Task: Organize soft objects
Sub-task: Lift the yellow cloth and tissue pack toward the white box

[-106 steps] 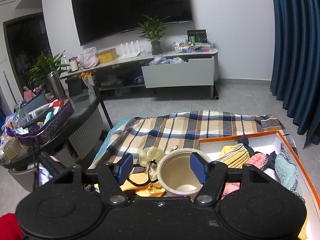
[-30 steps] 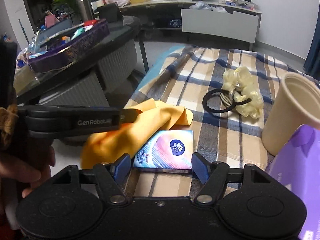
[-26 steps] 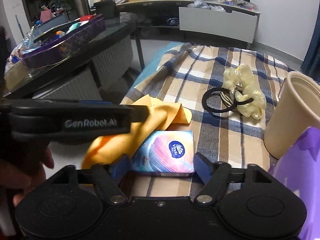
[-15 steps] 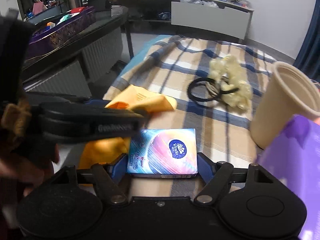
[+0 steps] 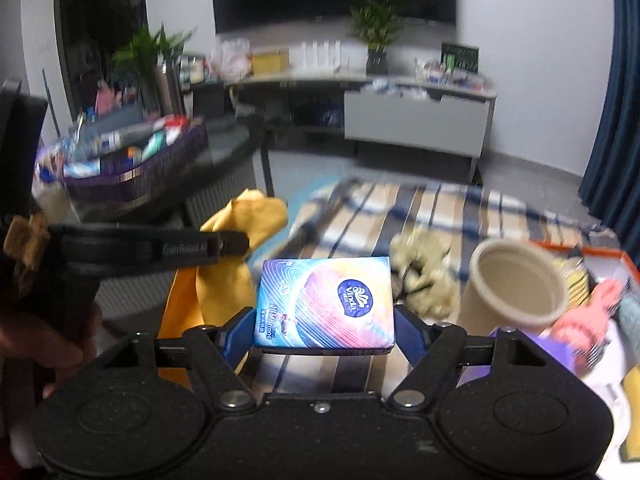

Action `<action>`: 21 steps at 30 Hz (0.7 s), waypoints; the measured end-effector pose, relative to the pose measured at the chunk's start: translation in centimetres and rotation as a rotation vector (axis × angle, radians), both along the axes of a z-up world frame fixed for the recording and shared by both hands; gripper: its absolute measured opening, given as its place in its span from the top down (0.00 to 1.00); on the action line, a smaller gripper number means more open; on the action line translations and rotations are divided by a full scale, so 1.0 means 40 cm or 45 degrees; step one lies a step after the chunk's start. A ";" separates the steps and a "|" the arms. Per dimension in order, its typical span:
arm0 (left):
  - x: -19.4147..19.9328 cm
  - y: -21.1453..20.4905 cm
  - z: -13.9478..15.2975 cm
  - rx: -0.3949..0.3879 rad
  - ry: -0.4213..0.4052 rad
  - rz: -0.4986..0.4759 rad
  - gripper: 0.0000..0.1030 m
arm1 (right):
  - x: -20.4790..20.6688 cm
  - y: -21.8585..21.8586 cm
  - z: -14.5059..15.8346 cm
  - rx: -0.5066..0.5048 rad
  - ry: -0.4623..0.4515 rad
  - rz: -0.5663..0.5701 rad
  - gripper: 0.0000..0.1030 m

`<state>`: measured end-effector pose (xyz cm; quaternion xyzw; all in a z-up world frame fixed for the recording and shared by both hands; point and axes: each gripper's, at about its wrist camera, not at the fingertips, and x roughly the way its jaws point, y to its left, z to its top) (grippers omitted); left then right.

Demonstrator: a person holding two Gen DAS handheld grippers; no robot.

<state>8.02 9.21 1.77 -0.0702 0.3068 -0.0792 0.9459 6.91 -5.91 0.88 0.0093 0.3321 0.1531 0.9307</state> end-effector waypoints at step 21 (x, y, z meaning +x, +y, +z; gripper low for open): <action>-0.016 -0.165 0.060 0.057 -0.037 -0.033 0.91 | -0.042 -0.224 0.102 0.071 -0.160 -0.167 0.15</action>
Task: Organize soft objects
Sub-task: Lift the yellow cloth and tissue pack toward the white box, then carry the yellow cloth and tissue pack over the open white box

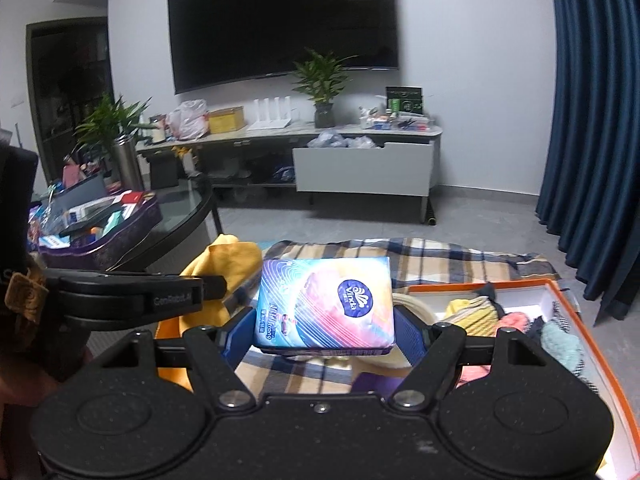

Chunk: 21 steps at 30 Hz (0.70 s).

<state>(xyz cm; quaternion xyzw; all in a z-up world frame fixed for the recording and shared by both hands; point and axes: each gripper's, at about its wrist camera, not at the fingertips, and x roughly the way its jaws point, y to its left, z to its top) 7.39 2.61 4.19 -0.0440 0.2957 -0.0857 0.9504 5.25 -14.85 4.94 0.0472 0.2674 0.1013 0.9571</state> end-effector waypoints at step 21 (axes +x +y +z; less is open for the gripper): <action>0.002 -0.075 0.009 0.009 0.004 -0.043 0.91 | -0.011 -0.090 0.013 0.026 -0.030 -0.083 0.15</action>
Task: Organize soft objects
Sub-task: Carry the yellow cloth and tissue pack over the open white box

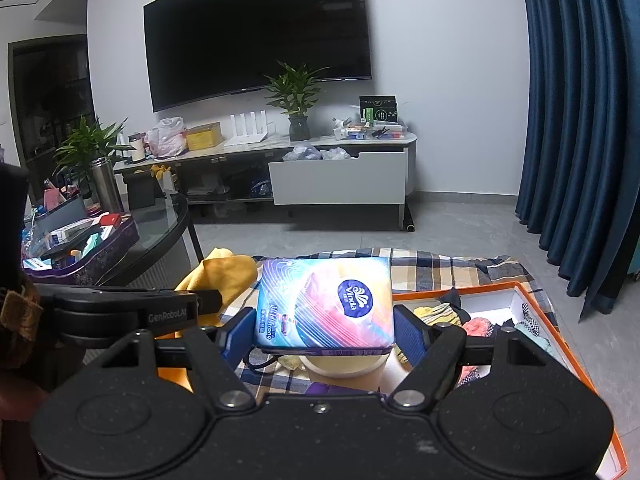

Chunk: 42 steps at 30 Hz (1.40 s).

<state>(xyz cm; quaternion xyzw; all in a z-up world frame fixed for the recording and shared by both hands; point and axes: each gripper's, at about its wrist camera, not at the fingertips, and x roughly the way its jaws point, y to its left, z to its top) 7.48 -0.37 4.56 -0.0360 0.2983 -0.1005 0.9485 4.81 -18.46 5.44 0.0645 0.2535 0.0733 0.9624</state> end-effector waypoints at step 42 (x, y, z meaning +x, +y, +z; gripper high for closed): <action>0.000 -0.085 0.000 0.003 0.013 -0.107 0.91 | -0.018 -0.051 0.011 0.009 -0.008 -0.109 0.15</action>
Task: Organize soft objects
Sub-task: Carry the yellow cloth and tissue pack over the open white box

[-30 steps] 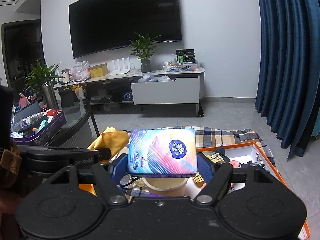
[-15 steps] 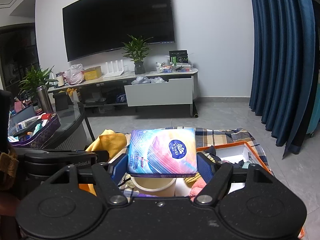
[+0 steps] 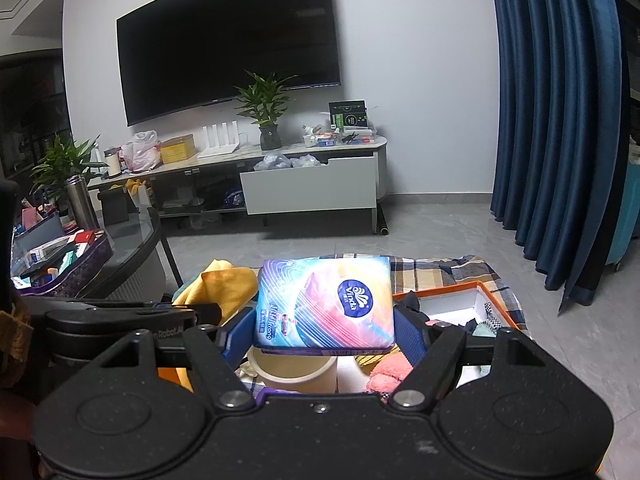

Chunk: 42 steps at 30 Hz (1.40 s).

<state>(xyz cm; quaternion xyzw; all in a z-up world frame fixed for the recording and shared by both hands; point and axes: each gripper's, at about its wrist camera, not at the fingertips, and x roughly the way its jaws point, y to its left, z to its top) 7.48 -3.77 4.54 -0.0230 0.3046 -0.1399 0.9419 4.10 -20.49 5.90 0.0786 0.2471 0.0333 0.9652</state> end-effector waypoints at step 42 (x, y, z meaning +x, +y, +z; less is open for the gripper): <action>0.001 -0.118 -0.025 0.003 0.030 -0.141 0.91 | -0.033 -0.054 -0.014 0.024 0.018 -0.149 0.15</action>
